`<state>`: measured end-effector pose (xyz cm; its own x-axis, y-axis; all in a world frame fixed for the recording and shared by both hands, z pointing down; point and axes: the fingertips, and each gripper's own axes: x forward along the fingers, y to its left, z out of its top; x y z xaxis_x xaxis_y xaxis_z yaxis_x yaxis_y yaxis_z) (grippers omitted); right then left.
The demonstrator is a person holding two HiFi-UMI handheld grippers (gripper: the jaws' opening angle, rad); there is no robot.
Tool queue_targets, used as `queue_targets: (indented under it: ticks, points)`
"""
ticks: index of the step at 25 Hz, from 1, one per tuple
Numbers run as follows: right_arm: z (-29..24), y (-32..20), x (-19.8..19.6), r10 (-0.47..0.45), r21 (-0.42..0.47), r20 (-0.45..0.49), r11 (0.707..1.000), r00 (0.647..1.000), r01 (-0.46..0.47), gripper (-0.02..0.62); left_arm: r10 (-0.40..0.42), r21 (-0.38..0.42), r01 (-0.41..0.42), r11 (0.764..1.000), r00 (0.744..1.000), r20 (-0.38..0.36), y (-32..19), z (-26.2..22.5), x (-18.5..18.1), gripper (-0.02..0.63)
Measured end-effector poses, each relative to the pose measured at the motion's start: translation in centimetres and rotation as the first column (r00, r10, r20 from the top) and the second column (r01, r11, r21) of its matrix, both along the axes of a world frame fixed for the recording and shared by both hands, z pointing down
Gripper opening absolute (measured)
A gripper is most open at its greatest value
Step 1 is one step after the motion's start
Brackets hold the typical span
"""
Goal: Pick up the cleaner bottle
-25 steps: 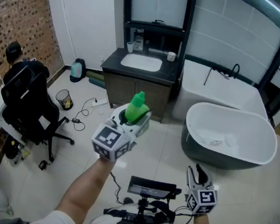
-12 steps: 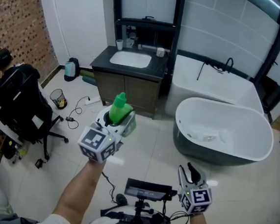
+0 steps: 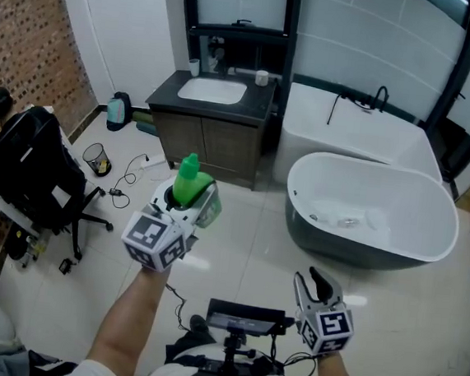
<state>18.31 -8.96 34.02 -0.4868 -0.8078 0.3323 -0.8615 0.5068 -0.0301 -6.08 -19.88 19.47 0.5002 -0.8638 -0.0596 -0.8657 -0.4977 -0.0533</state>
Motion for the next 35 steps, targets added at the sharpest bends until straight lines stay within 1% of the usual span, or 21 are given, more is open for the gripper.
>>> queue_targets:
  ticks: [4, 9, 12, 19, 28, 35]
  points:
    - [-0.1, 0.3, 0.4, 0.003, 0.003, -0.003, 1.0, 1.0, -0.002, 0.153, 0.001, 0.006, -0.001, 1.0, 1.0, 0.0, 0.7, -0.7, 0.2, 0.173]
    - [-0.1, 0.9, -0.2, -0.009, 0.011, -0.003, 1.0, 1.0, 0.009, 0.153, -0.005, 0.002, 0.005, 1.0, 1.0, 0.007, 1.2, -0.2, -0.7, 0.173]
    - [-0.5, 0.7, -0.5, 0.022, 0.018, 0.004, 1.0, 1.0, -0.023, 0.153, 0.006, 0.0, -0.006, 1.0, 1.0, 0.017, 1.2, -0.4, -1.1, 0.173]
    - [-0.8, 1.3, -3.6, 0.047, 0.018, 0.015, 0.999, 0.999, -0.048, 0.153, 0.039, -0.02, -0.039, 0.999, 0.999, 0.022, 1.1, -0.1, -3.5, 0.173]
    - [-1.3, 2.6, -4.8, 0.091, 0.028, -0.001, 0.995, 0.996, -0.091, 0.153, 0.079, -0.018, -0.079, 0.997, 0.996, 0.031, 2.0, -0.1, -5.0, 0.173]
    - [-1.5, 3.2, -5.9, 0.098, 0.024, -0.008, 0.995, 0.995, -0.097, 0.153, 0.091, -0.032, -0.09, 0.995, 0.996, 0.024, 2.9, 0.6, -6.2, 0.175]
